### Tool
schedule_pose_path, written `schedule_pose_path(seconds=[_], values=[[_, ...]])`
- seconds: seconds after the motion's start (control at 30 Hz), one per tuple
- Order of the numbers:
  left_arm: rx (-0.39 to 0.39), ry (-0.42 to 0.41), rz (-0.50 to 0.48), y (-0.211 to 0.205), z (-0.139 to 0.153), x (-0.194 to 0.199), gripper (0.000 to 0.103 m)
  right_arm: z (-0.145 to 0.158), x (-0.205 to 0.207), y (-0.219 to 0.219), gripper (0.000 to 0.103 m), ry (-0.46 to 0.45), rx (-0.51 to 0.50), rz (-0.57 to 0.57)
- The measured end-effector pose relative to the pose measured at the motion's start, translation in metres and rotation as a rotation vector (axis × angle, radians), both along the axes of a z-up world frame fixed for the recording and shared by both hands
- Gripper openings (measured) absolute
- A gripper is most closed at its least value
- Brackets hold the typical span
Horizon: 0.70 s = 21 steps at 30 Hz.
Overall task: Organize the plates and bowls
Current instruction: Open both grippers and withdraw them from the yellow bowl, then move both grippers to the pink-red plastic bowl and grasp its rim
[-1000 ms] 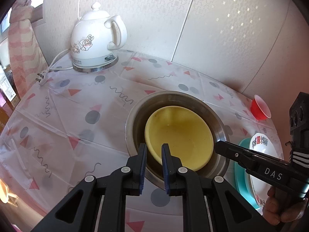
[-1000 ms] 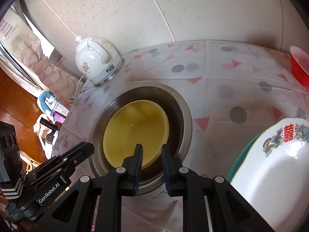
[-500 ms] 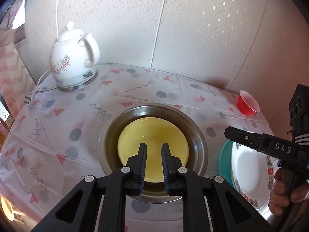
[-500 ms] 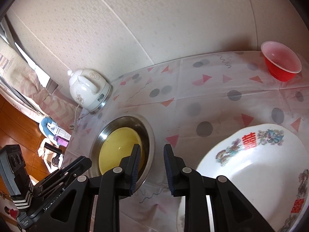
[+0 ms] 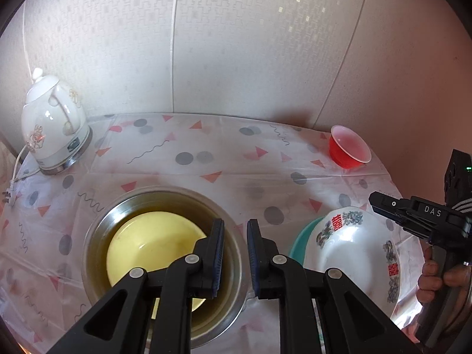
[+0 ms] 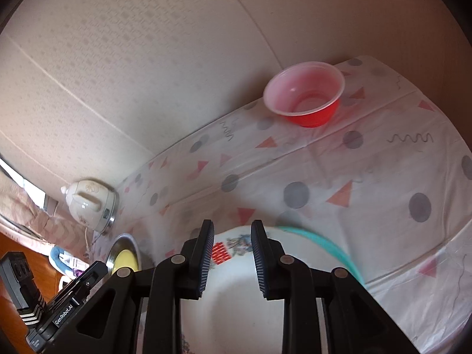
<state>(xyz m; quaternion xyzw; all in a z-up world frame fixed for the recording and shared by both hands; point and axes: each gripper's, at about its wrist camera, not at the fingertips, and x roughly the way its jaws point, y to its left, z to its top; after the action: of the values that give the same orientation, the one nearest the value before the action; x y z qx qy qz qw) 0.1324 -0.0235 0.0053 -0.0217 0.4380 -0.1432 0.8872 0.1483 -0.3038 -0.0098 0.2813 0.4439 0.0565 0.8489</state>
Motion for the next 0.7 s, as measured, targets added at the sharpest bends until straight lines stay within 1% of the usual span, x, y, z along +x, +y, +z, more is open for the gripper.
schedule_pose_path(seconds=[0.17, 0.33, 0.47, 0.53, 0.7], values=[[-0.009, 0.023, -0.046, -0.029, 0.002, 0.019, 0.015, -0.002, 0.003, -0.039, 0.026, 0.003, 0.005, -0.09], [-0.007, 0.063, -0.077, -0.06, -0.004, 0.04, 0.015, -0.002, 0.015, -0.071, 0.026, 0.006, -0.011, -0.157], [-0.023, 0.098, -0.088, -0.08, -0.01, 0.055, 0.015, -0.002, 0.034, -0.089, 0.026, 0.01, -0.018, -0.196], [-0.046, 0.112, -0.093, -0.088, -0.013, 0.063, 0.015, -0.002, 0.045, -0.096, 0.026, 0.013, -0.023, -0.208], [-0.072, 0.125, -0.119, -0.11, -0.019, 0.082, 0.016, -0.009, 0.074, -0.113, 0.026, 0.044, -0.048, -0.25]])
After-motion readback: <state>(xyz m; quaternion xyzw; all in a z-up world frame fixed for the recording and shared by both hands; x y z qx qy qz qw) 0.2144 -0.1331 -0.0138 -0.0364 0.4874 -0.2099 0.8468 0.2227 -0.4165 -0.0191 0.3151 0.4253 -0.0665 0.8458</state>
